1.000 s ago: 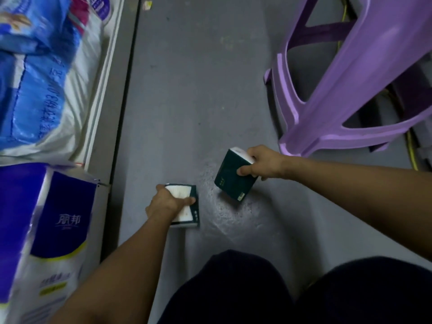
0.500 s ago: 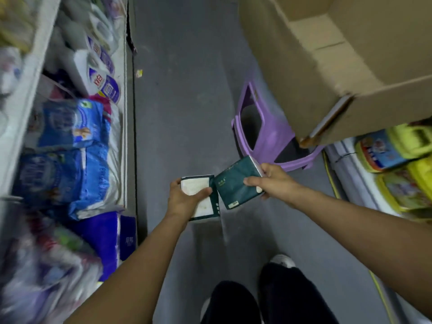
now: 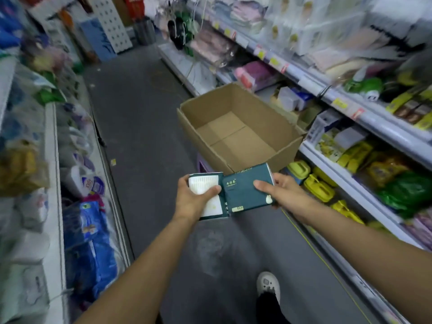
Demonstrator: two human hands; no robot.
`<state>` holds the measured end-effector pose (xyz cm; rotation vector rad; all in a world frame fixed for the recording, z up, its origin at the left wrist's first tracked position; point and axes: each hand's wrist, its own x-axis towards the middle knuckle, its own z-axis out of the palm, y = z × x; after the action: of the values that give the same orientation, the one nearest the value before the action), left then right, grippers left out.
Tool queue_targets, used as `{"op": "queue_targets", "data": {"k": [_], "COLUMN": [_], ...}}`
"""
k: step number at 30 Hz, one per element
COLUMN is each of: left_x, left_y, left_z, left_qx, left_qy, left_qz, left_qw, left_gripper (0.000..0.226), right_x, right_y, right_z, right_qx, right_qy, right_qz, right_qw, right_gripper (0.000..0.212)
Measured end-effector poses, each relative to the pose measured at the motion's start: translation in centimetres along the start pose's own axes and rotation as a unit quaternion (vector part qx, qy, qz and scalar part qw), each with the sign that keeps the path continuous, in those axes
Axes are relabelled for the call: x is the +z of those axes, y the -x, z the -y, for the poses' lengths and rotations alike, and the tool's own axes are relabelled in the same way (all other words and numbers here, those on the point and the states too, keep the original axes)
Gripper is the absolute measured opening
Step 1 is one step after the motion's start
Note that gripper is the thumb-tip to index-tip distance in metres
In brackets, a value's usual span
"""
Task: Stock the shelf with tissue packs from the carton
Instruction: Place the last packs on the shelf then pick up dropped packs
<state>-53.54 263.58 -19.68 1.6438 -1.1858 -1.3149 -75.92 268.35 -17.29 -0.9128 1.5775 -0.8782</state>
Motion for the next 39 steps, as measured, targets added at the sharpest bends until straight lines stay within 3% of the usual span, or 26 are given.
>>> {"op": "queue_targets", "data": {"k": [14, 18, 27, 31, 36, 39], "left_x": [12.8, 19.0, 31.8, 34.9, 37.1, 37.9], "left_y": [3.2, 3.4, 5.4, 5.7, 5.6, 5.7], "left_z": [-17.3, -22.2, -30.6, -32.8, -35.0, -35.6], "left_qx": [0.127, 0.147, 0.205, 0.18, 0.166, 0.155], "left_qy": [-0.054, -0.03, 0.01, 0.016, 0.037, 0.037], "left_qz": [0.171, 0.213, 0.289, 0.304, 0.346, 0.357], "left_qw": [0.976, 0.965, 0.935, 0.935, 0.923, 0.92], "left_gripper": [0.074, 0.071, 0.075, 0.082, 0.063, 0.058], "right_x": [-16.7, -22.2, -34.6, -38.3, -40.9, -41.5], "right_y": [10.1, 11.7, 14.7, 14.7, 12.7, 11.0], "right_z": [7.4, 8.7, 13.9, 15.4, 15.7, 15.1], "right_qx": [-0.113, -0.157, -0.268, -0.259, -0.205, -0.169], "right_qy": [-0.042, -0.048, 0.008, 0.053, 0.137, 0.128], "right_qz": [-0.236, -0.343, -0.529, -0.574, -0.589, -0.604], "right_qw": [0.964, 0.925, 0.805, 0.775, 0.77, 0.768], "right_gripper": [0.029, 0.02, 0.024, 0.031, 0.036, 0.028]}}
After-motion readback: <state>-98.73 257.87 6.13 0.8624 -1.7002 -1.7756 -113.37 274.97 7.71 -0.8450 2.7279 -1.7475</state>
